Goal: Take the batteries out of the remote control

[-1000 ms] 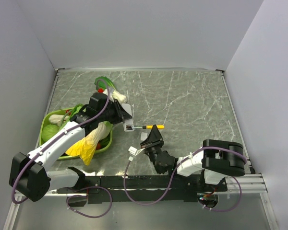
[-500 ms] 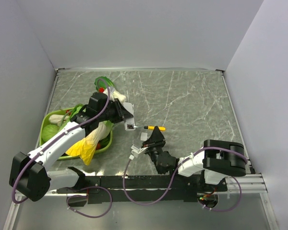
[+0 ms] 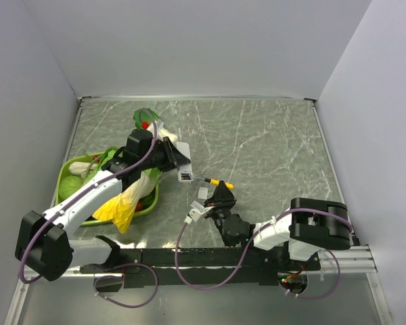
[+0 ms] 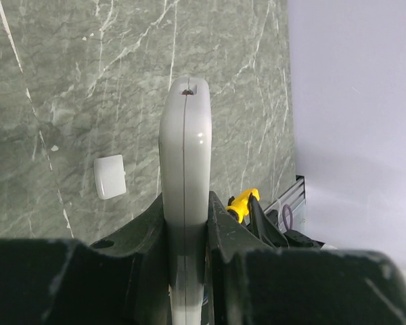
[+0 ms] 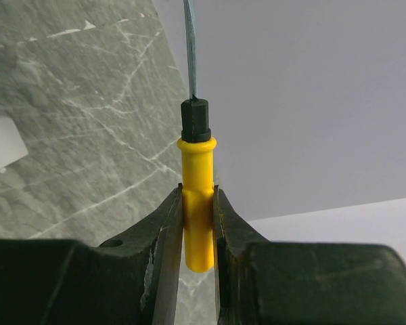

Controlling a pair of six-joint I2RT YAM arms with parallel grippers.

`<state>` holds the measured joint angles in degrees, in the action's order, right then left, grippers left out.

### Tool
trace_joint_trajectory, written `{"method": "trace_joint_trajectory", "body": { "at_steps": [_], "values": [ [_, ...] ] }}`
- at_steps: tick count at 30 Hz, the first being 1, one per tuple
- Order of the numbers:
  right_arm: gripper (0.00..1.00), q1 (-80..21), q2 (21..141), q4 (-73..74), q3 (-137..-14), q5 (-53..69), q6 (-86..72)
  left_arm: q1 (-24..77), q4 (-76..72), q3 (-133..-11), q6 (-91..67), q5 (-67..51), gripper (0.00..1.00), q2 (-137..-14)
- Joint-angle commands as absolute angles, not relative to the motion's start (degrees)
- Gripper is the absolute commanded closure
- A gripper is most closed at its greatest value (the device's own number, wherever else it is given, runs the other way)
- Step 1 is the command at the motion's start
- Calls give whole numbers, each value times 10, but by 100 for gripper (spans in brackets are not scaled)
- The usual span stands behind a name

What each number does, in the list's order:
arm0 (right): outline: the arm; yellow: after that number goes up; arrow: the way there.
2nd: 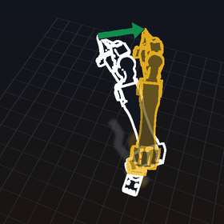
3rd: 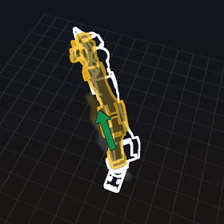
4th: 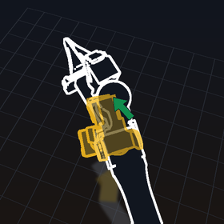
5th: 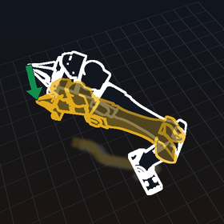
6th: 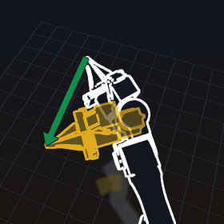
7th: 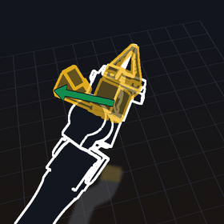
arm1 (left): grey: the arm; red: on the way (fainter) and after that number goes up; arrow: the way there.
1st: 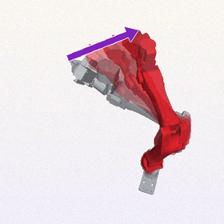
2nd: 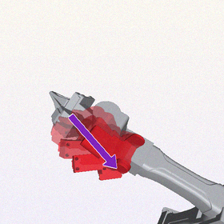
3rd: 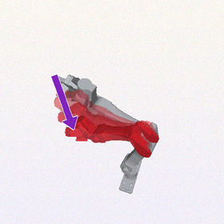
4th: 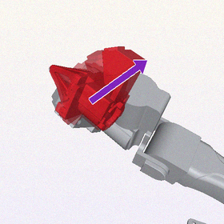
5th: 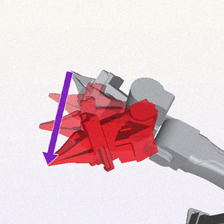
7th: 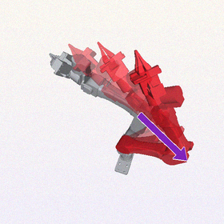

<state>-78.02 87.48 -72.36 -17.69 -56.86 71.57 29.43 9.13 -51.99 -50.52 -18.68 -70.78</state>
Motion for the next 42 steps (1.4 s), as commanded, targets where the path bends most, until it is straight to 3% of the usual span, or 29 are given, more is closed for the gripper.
{"method": "trace_joint_trajectory", "body": {
  "at_steps": [1,20,26,30,34,42],
  "values": [
    [100,-786,845,-840,-195,-475,633,304,40,-521,-524,-203,99,-716],
    [100,-744,767,-750,-185,-476,527,304,63,-520,-492,-152,99,-739],
    [100,-740,695,-505,-240,-489,397,304,111,-543,-474,-96,99,-775],
    [100,-711,643,-229,-300,-474,188,301,103,-534,-475,-87,99,-778],
    [100,-672,605,-68,-347,-444,10,295,92,-528,-478,-98,99,-766],
    [100,-664,518,-68,-290,-364,-24,293,67,-518,-463,-125,99,-747]
  ]
}}
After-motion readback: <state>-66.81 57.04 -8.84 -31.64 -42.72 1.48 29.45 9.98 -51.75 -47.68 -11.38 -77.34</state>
